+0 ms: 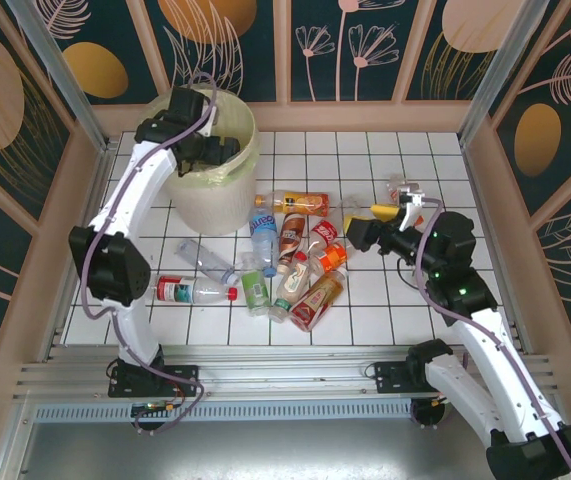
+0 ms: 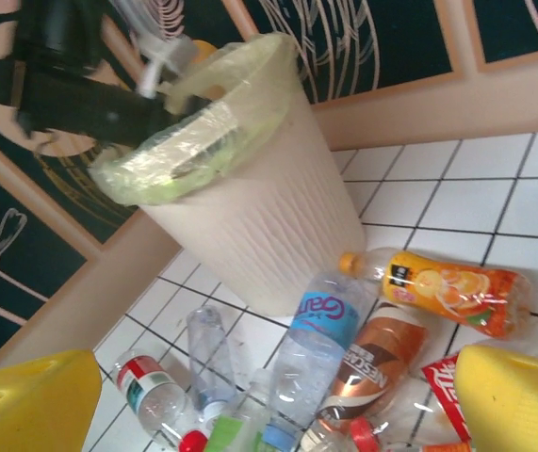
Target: Put the plastic bottles in the bin
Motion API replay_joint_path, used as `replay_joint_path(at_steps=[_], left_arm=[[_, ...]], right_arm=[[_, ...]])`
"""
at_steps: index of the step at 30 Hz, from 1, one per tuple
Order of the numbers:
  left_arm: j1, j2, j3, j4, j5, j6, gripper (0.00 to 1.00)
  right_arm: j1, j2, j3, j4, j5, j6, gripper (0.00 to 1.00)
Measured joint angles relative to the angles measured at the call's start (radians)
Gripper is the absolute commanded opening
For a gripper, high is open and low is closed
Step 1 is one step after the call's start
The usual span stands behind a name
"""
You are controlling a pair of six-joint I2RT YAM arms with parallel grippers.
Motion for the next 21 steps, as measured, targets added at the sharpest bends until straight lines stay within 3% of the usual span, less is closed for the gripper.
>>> replay_joint_path(at_steps=[13, 18, 21], left_arm=[[0.001, -0.373, -0.364, 0.314, 0.233, -0.047, 0.99], [-0.014, -0.545, -0.575, 0.488, 0.419, -0.077, 0.99], [-0.071, -0.594, -0.612, 0.545, 0.47, -0.084, 0.99]], right_arm=[[0.0, -0.002, -0.002, -0.097, 0.293, 0.026, 0.92], [-0.005, 0.03, 0.003, -0.123, 0.325, -0.003, 0.9], [-0.014, 0.098, 0.026, -0.137, 0.333, -0.025, 0.9]])
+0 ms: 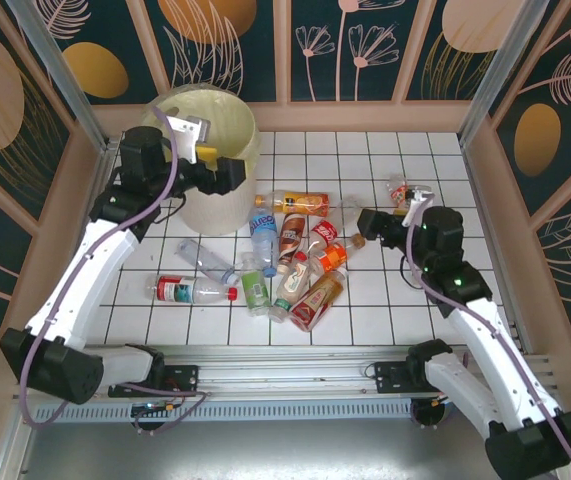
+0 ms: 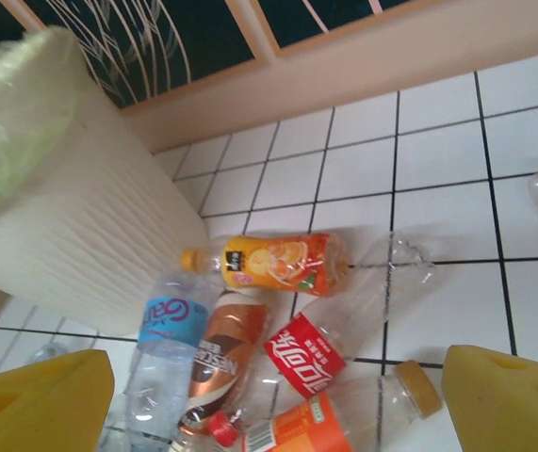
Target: Put the plastic bottles in the bin
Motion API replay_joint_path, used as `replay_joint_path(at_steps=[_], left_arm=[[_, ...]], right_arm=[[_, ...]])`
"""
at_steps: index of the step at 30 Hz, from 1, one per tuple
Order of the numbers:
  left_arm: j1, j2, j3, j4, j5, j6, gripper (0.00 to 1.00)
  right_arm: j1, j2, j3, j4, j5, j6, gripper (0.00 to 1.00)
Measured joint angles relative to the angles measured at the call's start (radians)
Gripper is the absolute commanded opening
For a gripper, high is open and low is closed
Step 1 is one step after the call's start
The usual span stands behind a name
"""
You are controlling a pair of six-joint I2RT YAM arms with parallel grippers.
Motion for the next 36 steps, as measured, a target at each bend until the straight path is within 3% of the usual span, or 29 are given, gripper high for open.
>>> replay_joint_path(at_steps=[8, 18, 27, 36], left_arm=[[-0.178, -0.055, -0.171, 0.177, 0.039, -0.04, 0.99], [-0.372, -0.008, -0.357, 0.444, 0.042, -0.163, 0.99], [-0.412, 0.1, -0.413, 0.618, 0.063, -0.248, 0.99], [-0.412, 0.161, -0.423, 0.724, 0.1, -0.307, 0.99]], right_arm=[[-0.103, 0.23, 0.068, -0.012, -0.016, -0.079, 0.84], [-0.227, 0.557, 0.252, -0.023, 0.002, -0.178, 0.76], [-0.269, 0.833, 0.386, -0.042, 0.15, -0.292, 0.76], [-0.293, 1.006, 0.508, -0.06, 0.238, -0.385, 0.81]])
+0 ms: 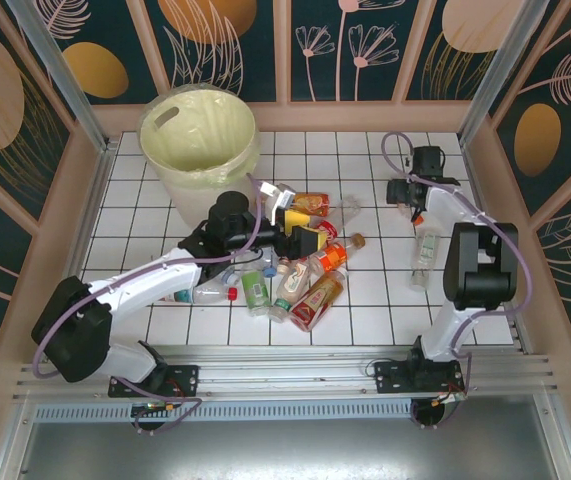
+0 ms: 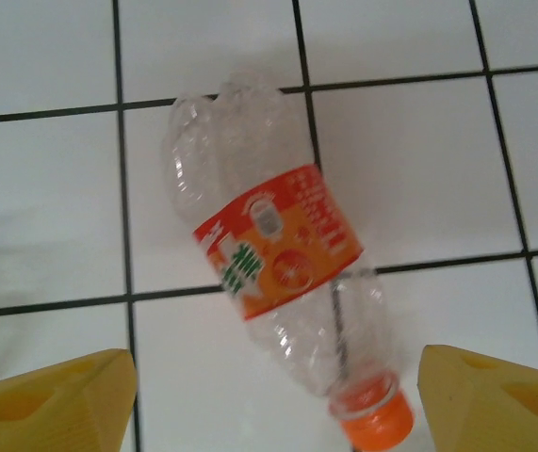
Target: Put the plastic bottles in the bin
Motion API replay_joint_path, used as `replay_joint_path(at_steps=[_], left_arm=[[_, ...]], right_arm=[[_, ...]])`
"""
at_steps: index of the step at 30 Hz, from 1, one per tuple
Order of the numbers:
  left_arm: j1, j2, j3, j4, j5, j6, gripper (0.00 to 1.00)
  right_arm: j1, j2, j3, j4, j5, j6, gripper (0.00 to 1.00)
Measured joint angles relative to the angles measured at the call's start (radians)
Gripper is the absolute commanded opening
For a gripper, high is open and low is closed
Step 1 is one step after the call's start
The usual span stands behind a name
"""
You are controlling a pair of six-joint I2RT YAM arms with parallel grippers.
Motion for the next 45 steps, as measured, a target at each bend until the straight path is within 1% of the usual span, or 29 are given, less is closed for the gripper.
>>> replay_joint_path(at_steps=[9, 15, 22, 28, 29, 33, 35, 39, 42, 45], left_arm=[[0.0, 0.068, 0.01, 0.028, 0.022, -0.018, 0.98], [0.0, 0.109, 0.029, 0.031, 0.038, -0.023, 0.99], [0.0, 0.115, 0.03, 0.038, 0.052, -0.027, 0.99], [0.0, 0.117, 0.03, 0.05, 0.055, -0.03, 0.99], [0.0, 0.117, 0.03, 0.053, 0.055, -0.031, 0.99], [0.0, 0.117, 0.03, 0.06, 0.054, -0.034, 0.99], [0.0, 0.117, 0.03, 0.066, 0.053, -0.036, 0.99], [0.0, 0.117, 0.03, 0.076, 0.043, -0.048, 0.98], [0.0, 0.117, 0.03, 0.076, 0.013, -0.064, 0.99], [0.0, 0.117, 0.03, 0.076, -0.02, -0.084, 0.99]], right_arm=[[-0.011, 0.101, 0.004, 0.005, 0.004, -0.038, 0.81], [-0.018, 0.121, 0.006, 0.02, 0.008, -0.045, 0.8], [-0.021, 0.159, 0.008, 0.039, 0.008, -0.045, 0.78], [-0.021, 0.172, 0.01, 0.043, 0.008, -0.045, 0.74], [-0.021, 0.172, 0.01, 0.045, 0.008, -0.045, 0.72], [-0.021, 0.172, 0.01, 0.054, 0.004, -0.048, 0.6], [-0.02, 0.172, 0.01, 0.062, 0.004, -0.045, 0.6], [-0.016, 0.169, 0.009, 0.068, 0.003, -0.044, 0.54], [-0.003, 0.135, -0.01, 0.083, -0.001, -0.04, 0.54], [0.021, 0.056, -0.055, 0.097, -0.015, -0.021, 0.54]])
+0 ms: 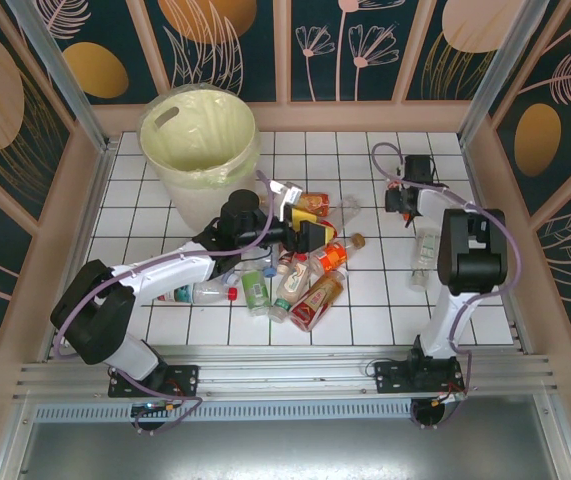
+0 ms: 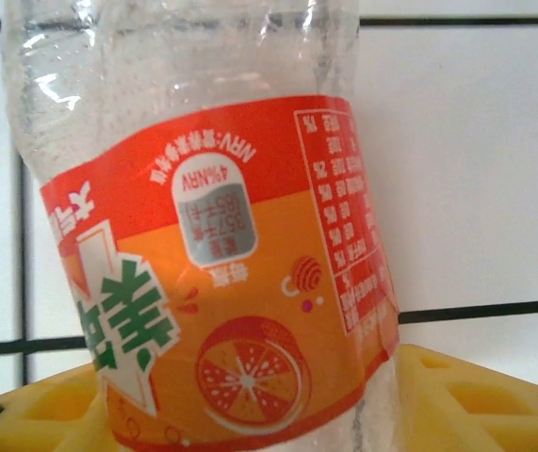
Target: Put the plastic bottles in the bin
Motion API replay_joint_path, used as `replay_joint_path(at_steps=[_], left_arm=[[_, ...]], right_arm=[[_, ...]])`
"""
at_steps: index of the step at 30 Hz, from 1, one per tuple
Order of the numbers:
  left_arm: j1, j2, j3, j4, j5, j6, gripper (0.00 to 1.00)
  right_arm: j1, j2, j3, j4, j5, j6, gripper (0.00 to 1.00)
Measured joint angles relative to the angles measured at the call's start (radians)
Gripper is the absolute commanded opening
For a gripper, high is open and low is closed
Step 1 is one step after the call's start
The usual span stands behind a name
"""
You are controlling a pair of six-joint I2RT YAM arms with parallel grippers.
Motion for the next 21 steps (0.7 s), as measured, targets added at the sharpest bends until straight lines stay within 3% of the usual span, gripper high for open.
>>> replay_joint_path(at_steps=[7, 14, 21], left_arm=[[0.0, 0.001, 0.007, -0.002, -0.081, -0.044, 0.99], [0.014, 0.011, 0.068, 0.036, -0.132, -0.095, 0.99], [0.051, 0.073, 0.1, 0.101, -0.141, -0.152, 0.99]], right_arm=[[0.068, -0.258, -0.135, 0.048, -0.091, 0.082, 0.54], [0.163, -0.516, -0.282, 0.133, -0.292, 0.182, 0.54], [0.199, -0.64, -0.338, 0.207, -0.52, 0.274, 0.55]])
